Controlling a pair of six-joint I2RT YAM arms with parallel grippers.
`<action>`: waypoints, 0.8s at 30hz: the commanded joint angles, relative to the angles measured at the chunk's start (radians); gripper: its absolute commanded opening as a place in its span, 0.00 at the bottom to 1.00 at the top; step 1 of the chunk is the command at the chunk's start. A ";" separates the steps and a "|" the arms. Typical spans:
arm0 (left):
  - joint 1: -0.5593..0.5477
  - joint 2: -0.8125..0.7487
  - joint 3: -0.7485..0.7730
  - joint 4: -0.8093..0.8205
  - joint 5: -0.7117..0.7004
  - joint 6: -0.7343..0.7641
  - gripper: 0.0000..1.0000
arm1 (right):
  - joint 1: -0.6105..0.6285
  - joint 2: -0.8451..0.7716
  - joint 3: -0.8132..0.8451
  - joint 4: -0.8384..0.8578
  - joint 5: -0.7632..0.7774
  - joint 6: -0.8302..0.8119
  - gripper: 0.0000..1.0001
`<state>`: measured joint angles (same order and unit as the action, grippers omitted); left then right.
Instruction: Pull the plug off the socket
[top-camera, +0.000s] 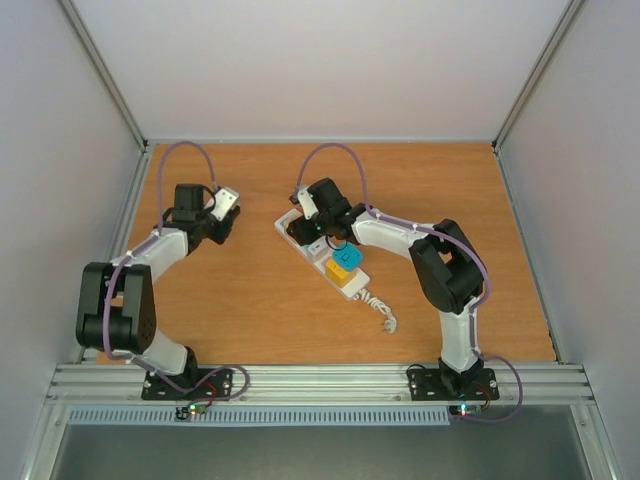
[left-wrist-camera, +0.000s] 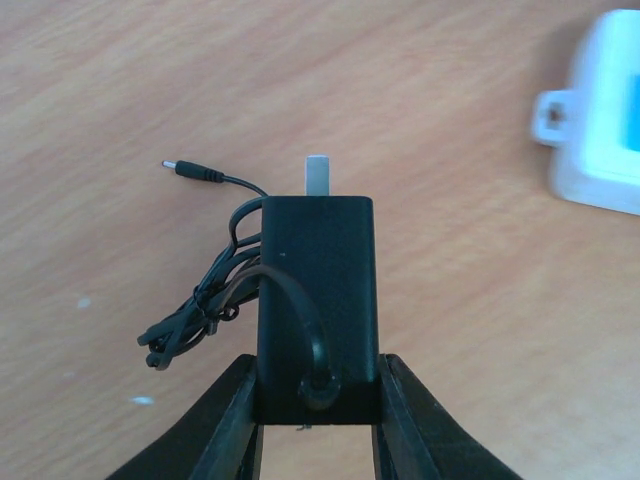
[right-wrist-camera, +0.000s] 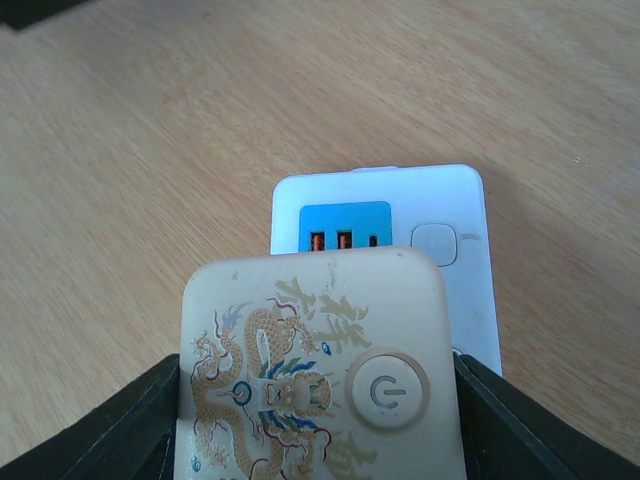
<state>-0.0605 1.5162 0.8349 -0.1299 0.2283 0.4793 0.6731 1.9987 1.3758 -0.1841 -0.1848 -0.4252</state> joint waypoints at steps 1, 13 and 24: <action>0.079 0.068 0.097 0.069 -0.106 0.005 0.10 | -0.012 0.015 -0.056 -0.145 0.015 -0.034 0.34; 0.215 0.349 0.283 0.147 -0.257 0.086 0.09 | -0.010 0.012 -0.060 -0.147 0.001 -0.039 0.34; 0.215 0.405 0.305 0.087 -0.128 0.036 0.11 | -0.011 0.009 -0.058 -0.152 -0.019 -0.045 0.34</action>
<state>0.1558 1.9125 1.1141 -0.0547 0.0292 0.5350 0.6712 1.9938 1.3670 -0.1795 -0.1997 -0.4397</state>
